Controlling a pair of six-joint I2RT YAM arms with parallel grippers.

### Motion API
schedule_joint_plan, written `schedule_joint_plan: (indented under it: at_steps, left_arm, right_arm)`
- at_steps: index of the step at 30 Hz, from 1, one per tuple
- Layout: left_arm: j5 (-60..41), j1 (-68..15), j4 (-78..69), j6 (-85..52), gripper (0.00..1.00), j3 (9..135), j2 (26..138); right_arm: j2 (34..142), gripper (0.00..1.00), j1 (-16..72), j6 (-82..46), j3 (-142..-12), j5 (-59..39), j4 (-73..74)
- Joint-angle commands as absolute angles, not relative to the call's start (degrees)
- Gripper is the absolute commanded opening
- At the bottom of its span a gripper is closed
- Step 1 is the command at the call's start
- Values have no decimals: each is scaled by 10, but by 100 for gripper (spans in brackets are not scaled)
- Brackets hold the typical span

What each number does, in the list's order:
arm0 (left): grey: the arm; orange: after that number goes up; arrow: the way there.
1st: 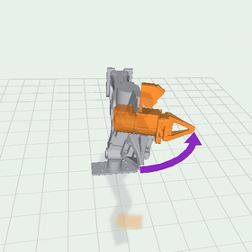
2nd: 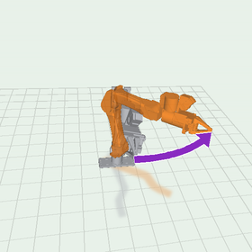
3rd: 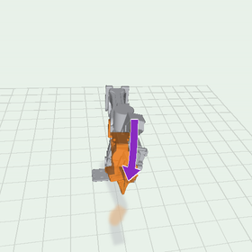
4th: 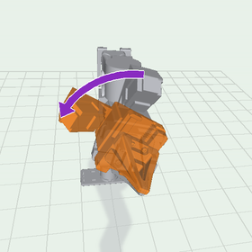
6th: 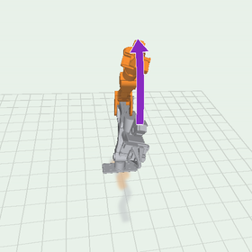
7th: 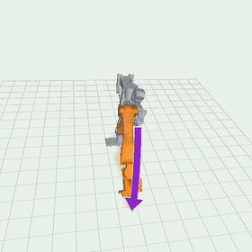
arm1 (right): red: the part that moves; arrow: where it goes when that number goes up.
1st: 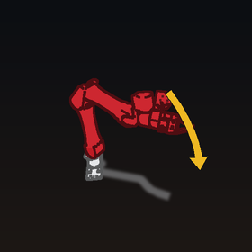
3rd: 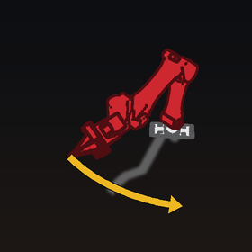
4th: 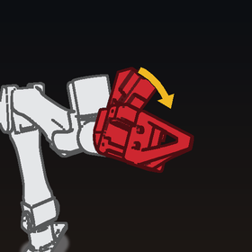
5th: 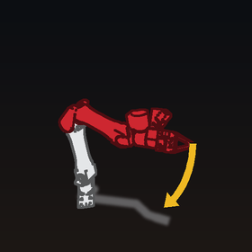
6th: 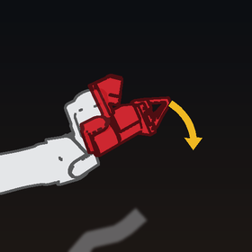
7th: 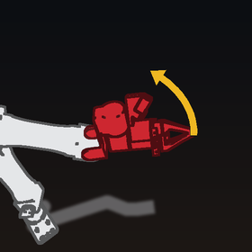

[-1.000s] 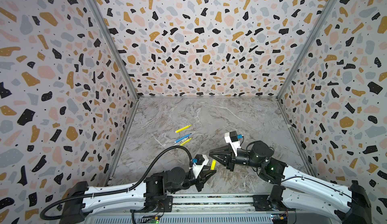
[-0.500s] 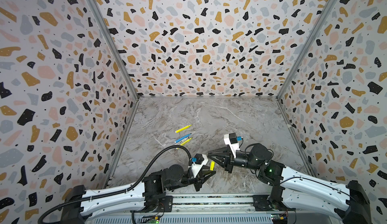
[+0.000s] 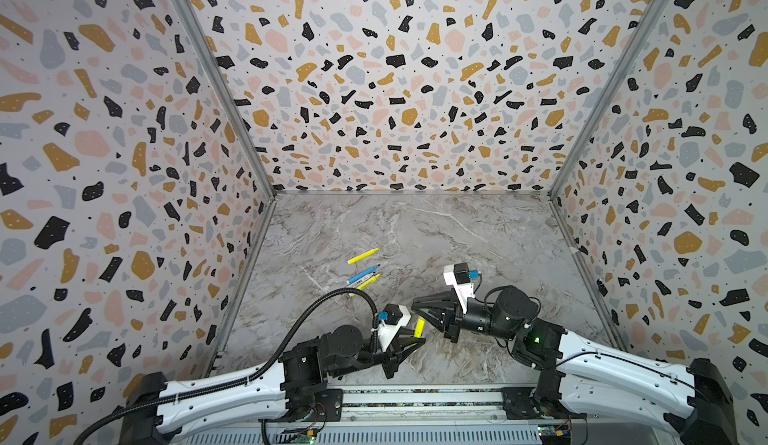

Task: Insert the pens into the pen caps
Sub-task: 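Close the right gripper on the capped highlighter held by the left gripper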

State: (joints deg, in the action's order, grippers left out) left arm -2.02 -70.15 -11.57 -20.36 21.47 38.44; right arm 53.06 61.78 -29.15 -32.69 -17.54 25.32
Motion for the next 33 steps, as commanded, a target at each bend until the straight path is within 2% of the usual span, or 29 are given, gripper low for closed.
schedule_joint_plan:
  at_steps: [1, 4, 6, 9, 10, 11, 14, 21, 33]
  left_arm:
    - [30, -683, -323, -193, 0, 285, 373]
    - [38, -683, -277, -187, 0, 277, 413]
    - [36, -683, -259, -190, 0, 268, 442]
    - [33, -683, -254, -206, 0, 240, 471]
    - [33, -683, -256, -212, 0, 231, 472]
    - [33, -684, -262, -219, 0, 220, 470]
    - [37, -684, -281, -236, 0, 189, 450]
    - [47, -684, -275, -235, 0, 185, 431]
    - [48, -684, -292, -239, 0, 203, 439]
  right_arm:
    - [539, 0, 635, -291, -300, -223, 93]
    - [532, 0, 619, -269, -348, -217, 63]
    - [522, 14, 599, -253, -386, -212, 39]
    - [480, 50, 565, -229, -432, -170, 14]
    - [464, 59, 559, -222, -437, -163, 15]
    - [447, 64, 551, -216, -440, -164, 18]
    - [425, 71, 536, -209, -443, -191, 18]
    - [442, 72, 536, -240, -388, -233, 39]
    - [494, 57, 567, -269, -358, -259, 117]
